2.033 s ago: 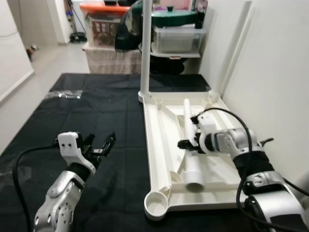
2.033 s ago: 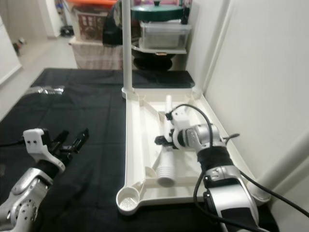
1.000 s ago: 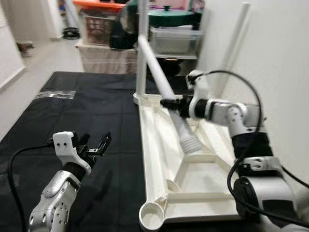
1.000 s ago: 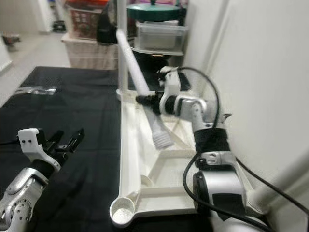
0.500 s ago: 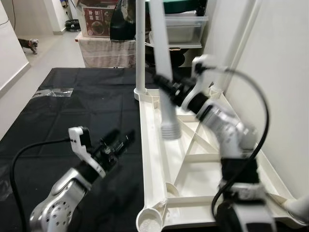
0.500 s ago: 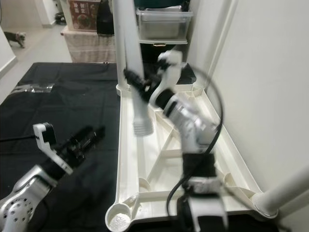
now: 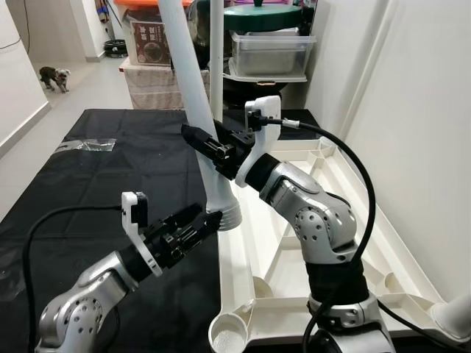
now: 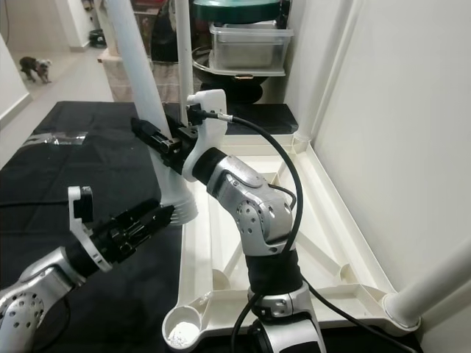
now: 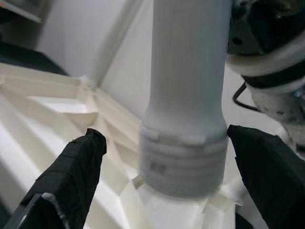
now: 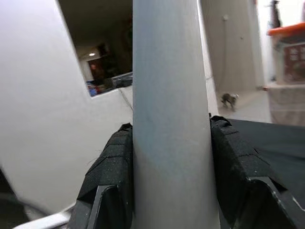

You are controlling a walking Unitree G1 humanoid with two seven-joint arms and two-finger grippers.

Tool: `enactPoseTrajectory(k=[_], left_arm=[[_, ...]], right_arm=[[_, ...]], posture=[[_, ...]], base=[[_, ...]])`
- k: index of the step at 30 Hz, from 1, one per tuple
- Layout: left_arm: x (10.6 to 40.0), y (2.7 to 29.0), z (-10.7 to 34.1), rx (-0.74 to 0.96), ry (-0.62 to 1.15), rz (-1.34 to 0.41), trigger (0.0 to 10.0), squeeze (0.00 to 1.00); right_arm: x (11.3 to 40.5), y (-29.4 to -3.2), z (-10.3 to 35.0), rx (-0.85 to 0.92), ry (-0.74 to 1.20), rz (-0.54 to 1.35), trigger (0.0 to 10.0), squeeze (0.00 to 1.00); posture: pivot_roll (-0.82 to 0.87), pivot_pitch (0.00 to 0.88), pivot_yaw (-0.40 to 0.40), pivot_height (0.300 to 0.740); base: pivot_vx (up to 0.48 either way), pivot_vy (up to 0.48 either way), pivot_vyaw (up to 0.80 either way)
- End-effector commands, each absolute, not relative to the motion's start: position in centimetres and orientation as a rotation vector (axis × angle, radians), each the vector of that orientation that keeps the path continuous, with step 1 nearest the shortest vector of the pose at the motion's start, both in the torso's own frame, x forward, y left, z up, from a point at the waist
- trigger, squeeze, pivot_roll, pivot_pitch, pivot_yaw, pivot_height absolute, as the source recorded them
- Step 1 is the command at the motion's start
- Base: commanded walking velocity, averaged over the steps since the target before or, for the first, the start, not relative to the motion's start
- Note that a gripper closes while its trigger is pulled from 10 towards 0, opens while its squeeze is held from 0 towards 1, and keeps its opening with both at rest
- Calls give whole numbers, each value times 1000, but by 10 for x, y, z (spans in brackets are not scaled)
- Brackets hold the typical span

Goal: Building children table

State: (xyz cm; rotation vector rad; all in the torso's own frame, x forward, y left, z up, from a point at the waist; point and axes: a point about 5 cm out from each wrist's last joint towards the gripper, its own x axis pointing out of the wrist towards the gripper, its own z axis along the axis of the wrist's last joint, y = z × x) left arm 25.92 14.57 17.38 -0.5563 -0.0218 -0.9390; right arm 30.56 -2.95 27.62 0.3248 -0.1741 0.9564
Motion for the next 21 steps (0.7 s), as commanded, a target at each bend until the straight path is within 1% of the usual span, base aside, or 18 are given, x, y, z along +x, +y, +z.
enactPoseTrajectory(k=[1, 5, 9, 13, 14, 16, 17, 21], left_arm=[[264, 144, 171, -550, 17, -957, 10000, 0], [267, 141, 175, -547, 13, -986, 10000, 0], [272, 125, 181, -523, 24, -1095, 10000, 0], [273, 120, 179, -495, 53, -1145, 10000, 0], [273, 119, 177, -488, 63, -1158, 4353, 0], [273, 118, 176, -483, 70, -1165, 4353, 0], [269, 117, 173, -482, 81, -1184, 0, 0], [264, 116, 167, -476, 100, -1197, 0, 0]], right_arm=[[295, -22, 282, 336, -216, 1017, 0, 0], [291, -19, 281, 343, -214, 1031, 0, 0], [283, -9, 279, 374, -196, 1061, 0, 0], [282, -7, 278, 387, -189, 1058, 0, 0], [283, -6, 278, 391, -189, 1054, 0, 0], [284, -7, 279, 395, -189, 1050, 0, 0], [285, -8, 281, 407, -194, 1038, 0, 0], [287, -10, 284, 422, -203, 1027, 0, 0]], posture=[[22, 0, -65, 740], [17, 0, -61, 740], [6, 0, -51, 740], [6, 0, -49, 740], [6, 0, -49, 740], [6, 0, -49, 740], [3, 0, -46, 740], [3, 0, -46, 740]], base=[[0, 0, 0], [0, 0, 0], [0, 0, 0], [0, 0, 0], [0, 0, 0], [0, 0, 0], [0, 0, 0], [0, 0, 0]])
